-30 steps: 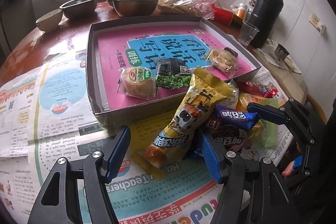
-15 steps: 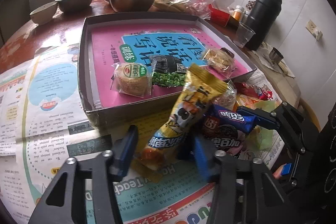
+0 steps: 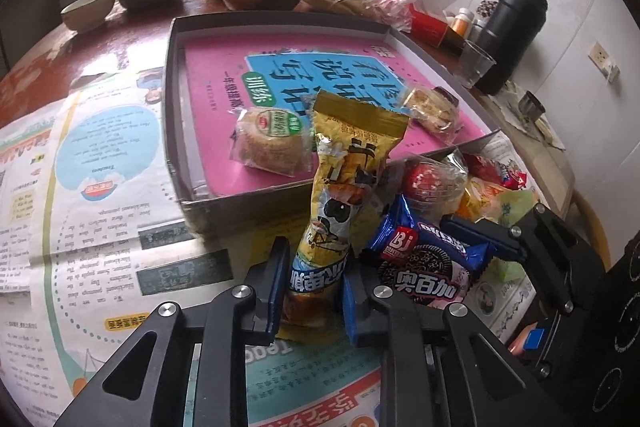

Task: Organize snacks
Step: 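Grasp the yellow bar with the left tool while the right tool grasps the blue Oreo pack, then lift the yellow bar with the left tool while the right tool lifts the Oreo pack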

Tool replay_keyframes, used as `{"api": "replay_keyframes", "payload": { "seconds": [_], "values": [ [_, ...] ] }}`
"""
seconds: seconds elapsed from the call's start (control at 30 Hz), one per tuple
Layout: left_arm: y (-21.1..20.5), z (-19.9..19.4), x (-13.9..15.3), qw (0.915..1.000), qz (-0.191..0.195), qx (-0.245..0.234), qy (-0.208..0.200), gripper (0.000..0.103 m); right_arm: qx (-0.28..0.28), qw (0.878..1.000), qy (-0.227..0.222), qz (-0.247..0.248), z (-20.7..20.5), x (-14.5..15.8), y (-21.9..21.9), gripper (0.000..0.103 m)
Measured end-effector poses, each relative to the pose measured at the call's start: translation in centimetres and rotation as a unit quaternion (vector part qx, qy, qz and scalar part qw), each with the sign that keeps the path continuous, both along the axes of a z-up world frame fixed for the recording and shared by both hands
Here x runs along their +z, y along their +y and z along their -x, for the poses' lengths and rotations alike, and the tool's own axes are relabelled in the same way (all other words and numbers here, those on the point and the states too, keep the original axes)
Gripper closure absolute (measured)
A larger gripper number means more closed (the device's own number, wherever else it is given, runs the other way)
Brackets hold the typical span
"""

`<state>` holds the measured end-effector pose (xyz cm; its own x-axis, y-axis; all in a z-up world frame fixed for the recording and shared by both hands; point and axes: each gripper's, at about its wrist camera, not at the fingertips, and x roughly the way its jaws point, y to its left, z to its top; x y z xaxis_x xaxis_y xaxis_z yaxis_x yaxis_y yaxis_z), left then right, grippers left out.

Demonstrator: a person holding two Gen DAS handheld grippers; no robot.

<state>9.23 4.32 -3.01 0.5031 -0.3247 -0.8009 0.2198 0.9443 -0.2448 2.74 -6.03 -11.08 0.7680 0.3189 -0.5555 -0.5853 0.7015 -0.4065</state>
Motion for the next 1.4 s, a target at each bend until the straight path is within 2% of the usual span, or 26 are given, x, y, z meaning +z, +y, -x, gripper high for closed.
{"api": "replay_keyframes", "payload": {
  "seconds": [0.17, 0.23, 0.27, 0.43, 0.7, 0.9, 1.4],
  "values": [
    [0.5, 0.0, 0.1, 1.0, 0.0, 0.008, 0.003, 0.079, 0.013, 1.0, 0.016, -0.006, -0.2, 0.0, 0.4, 0.031],
    [0.9, 0.0, 0.1, 0.9999, 0.001, 0.013, 0.003, 0.079, 0.025, 0.998, 0.043, -0.023, -0.6, 0.1, 0.4, 0.04],
    [1.0, 0.0, 0.1, 0.9999, 0.003, 0.013, 0.003, 0.079, 0.027, 0.998, 0.054, -0.032, -0.8, 0.1, 0.3, 0.041],
    [1.6, 0.0, 0.4, 0.9998, 0.01, 0.019, 0.003, 0.079, 0.034, 0.993, 0.089, -0.067, -1.7, 0.2, -0.5, 0.043],
    [2.2, 0.3, 1.2, 0.9995, 0.019, 0.025, -0.005, 0.079, 0.036, 0.99, 0.105, -0.092, -1.4, 0.8, -1.7, 0.045],
    [2.7, 0.6, 1.9, 0.9991, 0.022, 0.032, -0.014, 0.083, 0.035, 0.988, 0.096, -0.113, -1.2, 2.4, -2.5, 0.045],
    [2.9, 1.2, 3.8, 0.9979, 0.037, 0.04, -0.035, 0.083, 0.013, 0.985, 0.069, -0.159, -1.8, 5.5, -4.6, 0.045]
  ]
}}
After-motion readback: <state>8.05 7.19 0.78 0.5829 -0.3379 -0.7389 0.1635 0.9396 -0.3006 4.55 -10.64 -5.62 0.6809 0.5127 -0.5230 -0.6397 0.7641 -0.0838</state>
